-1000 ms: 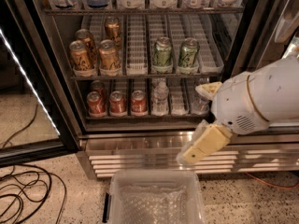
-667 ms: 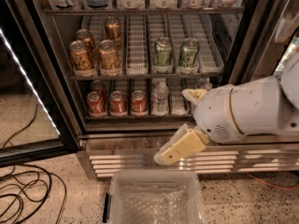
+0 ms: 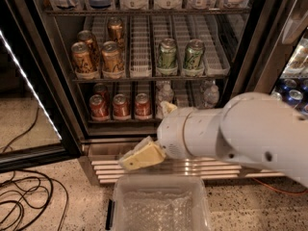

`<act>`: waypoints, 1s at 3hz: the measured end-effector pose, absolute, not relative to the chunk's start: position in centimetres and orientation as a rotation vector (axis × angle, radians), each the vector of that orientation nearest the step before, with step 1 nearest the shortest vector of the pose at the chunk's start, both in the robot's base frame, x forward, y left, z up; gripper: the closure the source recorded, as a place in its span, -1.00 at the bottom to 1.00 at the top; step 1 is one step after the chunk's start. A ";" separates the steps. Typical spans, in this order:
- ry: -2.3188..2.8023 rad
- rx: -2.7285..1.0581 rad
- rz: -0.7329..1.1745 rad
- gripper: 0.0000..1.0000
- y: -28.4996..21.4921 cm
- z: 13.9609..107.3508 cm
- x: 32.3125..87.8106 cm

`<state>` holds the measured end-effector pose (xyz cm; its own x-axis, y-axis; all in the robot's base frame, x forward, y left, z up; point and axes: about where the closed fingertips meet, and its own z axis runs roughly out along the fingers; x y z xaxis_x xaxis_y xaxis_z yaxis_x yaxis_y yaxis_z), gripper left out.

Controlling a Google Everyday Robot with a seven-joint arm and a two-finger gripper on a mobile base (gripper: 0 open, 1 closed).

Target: Pick coke can from bottom shelf of fridge

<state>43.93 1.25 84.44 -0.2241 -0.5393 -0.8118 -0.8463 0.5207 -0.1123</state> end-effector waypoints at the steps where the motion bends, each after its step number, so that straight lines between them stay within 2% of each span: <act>1: 1.899 -1.055 0.467 -1.00 3.6 79.9 46.8; 3: 1.894 -1.022 0.471 -1.00 4.6 78.2 46.9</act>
Offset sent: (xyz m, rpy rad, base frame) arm 0.0429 0.0287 -0.0828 0.0847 0.0151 -0.0584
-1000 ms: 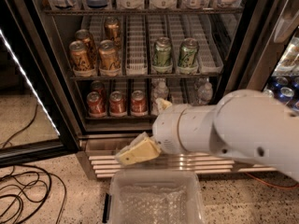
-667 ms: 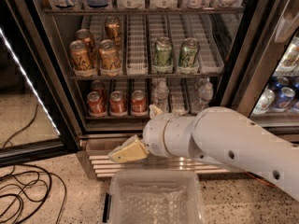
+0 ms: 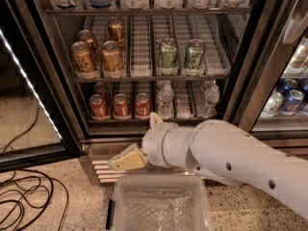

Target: Pick coke can from bottom shelf of fridge

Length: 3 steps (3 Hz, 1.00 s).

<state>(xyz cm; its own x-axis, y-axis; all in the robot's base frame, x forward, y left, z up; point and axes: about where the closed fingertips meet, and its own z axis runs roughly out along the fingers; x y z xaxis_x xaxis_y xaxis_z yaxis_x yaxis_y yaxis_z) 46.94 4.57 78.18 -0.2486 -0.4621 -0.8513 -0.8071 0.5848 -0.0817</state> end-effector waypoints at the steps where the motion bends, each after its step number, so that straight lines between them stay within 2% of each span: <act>1: 1.852 -0.966 0.466 -1.00 5.7 75.7 47.7; 3: 1.759 -0.945 0.438 -1.00 8.6 70.8 49.4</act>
Offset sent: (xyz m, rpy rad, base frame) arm 0.0255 0.0466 -0.0805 0.0998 -0.1649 -0.0224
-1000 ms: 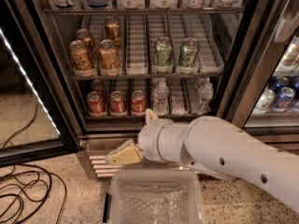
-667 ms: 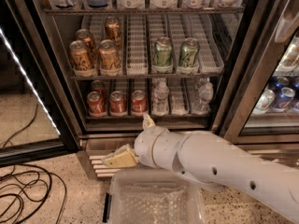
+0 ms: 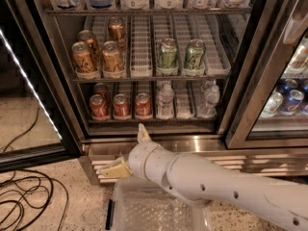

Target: Pick coke can from bottom shelf of fridge

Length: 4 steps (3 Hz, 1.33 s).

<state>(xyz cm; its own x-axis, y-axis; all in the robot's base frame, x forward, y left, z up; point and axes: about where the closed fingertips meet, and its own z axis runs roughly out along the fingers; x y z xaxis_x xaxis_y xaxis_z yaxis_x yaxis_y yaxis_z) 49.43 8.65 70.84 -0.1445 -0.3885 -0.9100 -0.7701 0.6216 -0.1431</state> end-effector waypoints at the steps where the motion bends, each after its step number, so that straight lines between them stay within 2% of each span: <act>1: 1.748 -0.907 0.411 -1.00 9.7 68.5 50.6; 4: 1.670 -0.710 0.382 -1.00 12.6 63.6 55.5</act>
Offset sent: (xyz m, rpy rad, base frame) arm 0.0355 0.0310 -0.0700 0.1061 -0.0765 -0.1731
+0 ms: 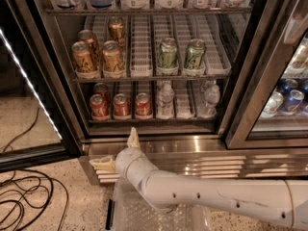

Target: Pick coke can from bottom shelf of fridge

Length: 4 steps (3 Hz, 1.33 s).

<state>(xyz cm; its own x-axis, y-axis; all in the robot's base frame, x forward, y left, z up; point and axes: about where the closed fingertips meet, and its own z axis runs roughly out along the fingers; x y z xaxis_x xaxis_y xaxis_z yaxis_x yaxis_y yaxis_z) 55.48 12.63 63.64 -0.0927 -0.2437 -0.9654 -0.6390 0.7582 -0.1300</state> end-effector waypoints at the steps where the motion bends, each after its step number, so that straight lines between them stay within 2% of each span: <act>1: 1.658 -0.643 0.367 -1.00 12.5 62.8 57.4; 4: 1.629 -0.478 0.247 -1.00 9.6 62.9 61.4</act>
Offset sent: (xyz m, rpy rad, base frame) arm 0.0501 -0.0224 -0.0152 0.0874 -0.0558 -0.1905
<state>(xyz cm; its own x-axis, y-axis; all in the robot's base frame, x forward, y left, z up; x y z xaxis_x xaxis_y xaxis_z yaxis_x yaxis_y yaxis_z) 61.44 9.64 62.92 -0.0550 -0.1605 -0.9855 -0.4454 0.8873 -0.1196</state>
